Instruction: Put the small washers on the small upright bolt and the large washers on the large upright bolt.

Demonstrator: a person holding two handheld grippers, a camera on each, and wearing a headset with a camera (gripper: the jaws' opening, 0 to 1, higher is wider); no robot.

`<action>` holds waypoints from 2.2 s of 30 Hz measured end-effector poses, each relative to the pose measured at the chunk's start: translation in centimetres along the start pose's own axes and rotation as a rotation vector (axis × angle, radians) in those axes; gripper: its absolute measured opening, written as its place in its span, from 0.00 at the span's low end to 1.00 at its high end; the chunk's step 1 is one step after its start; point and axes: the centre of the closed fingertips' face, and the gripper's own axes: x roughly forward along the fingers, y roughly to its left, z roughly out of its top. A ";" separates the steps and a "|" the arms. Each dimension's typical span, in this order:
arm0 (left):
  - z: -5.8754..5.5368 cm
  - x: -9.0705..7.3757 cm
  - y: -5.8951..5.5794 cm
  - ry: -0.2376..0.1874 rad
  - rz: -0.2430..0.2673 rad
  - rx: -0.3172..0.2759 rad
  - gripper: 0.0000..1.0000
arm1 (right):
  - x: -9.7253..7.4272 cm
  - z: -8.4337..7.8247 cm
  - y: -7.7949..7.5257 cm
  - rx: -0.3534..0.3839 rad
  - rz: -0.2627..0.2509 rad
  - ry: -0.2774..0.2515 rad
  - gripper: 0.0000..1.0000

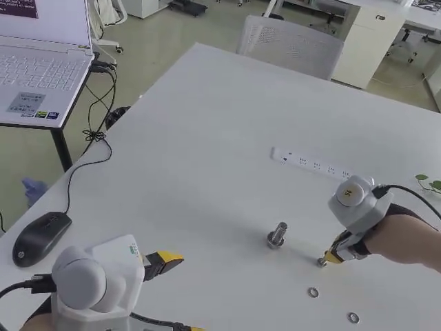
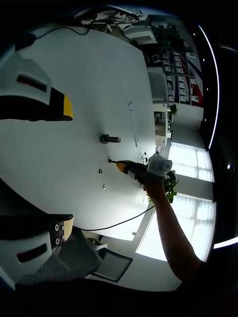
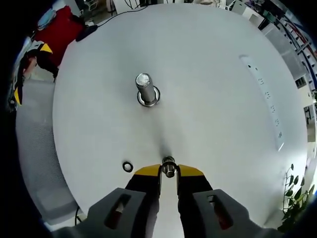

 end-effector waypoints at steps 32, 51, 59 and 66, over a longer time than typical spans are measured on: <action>-0.4 -0.3 0.4 0.020 0.000 -0.013 0.76 | 2.3 -0.3 0.3 -0.011 0.001 0.015 0.13; -0.4 0.0 0.4 0.024 -0.008 -0.013 0.75 | 2.2 -0.3 0.2 -0.013 0.000 0.015 0.14; -0.5 -0.1 0.4 0.027 -0.005 -0.014 0.75 | 2.2 0.0 0.4 -0.005 0.006 0.001 0.18; -0.5 0.0 0.3 0.029 -0.007 -0.013 0.75 | 2.1 -0.1 0.2 -0.006 0.014 0.001 0.21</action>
